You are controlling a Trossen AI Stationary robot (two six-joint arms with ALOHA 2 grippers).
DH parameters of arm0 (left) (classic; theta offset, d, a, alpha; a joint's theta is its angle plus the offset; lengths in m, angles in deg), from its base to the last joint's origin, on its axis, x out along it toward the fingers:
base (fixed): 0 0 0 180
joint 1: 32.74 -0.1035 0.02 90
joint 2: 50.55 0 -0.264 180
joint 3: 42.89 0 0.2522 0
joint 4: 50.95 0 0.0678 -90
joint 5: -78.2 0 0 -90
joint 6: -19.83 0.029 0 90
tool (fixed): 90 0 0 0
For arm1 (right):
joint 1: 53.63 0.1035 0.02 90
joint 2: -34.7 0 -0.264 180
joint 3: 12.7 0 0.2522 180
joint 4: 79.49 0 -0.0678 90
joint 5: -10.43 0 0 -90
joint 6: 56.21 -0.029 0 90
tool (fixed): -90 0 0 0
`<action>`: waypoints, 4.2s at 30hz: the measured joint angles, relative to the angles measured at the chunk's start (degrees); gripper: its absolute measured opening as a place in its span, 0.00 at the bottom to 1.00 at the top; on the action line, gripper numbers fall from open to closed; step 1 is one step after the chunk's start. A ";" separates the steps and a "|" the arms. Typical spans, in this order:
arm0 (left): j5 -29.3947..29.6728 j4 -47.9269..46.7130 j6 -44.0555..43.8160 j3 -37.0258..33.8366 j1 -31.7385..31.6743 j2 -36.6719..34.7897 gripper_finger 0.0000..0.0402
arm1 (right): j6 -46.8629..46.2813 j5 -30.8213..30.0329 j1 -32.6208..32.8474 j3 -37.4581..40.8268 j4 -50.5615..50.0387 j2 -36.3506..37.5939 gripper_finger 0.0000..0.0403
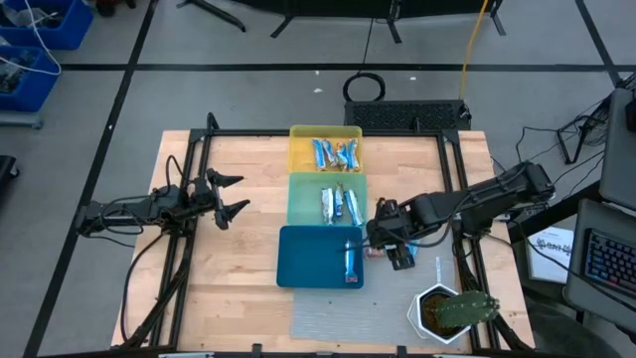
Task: Pick and place Granola Bars by type
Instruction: Put the red granola bar into the blue bin
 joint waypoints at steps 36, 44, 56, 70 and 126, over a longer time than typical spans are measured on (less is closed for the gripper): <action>0.00 0.00 0.01 0.02 0.02 0.00 0.98 | 3.41 2.89 -0.34 24.22 26.70 -1.91 0.65; 0.00 0.02 0.00 0.02 0.00 0.00 0.98 | 0.63 3.10 -0.81 27.81 26.20 -1.91 0.59; 0.00 0.00 0.00 0.01 0.01 0.00 0.98 | 0.37 3.26 -0.81 27.81 27.12 -1.91 0.40; 0.00 0.00 0.00 0.01 0.00 0.00 0.98 | -4.77 3.09 -0.75 27.81 26.11 -1.53 0.17; 0.00 0.00 0.00 0.01 0.02 0.00 0.98 | -66.36 -1.61 -1.55 -30.07 -28.06 -10.32 0.01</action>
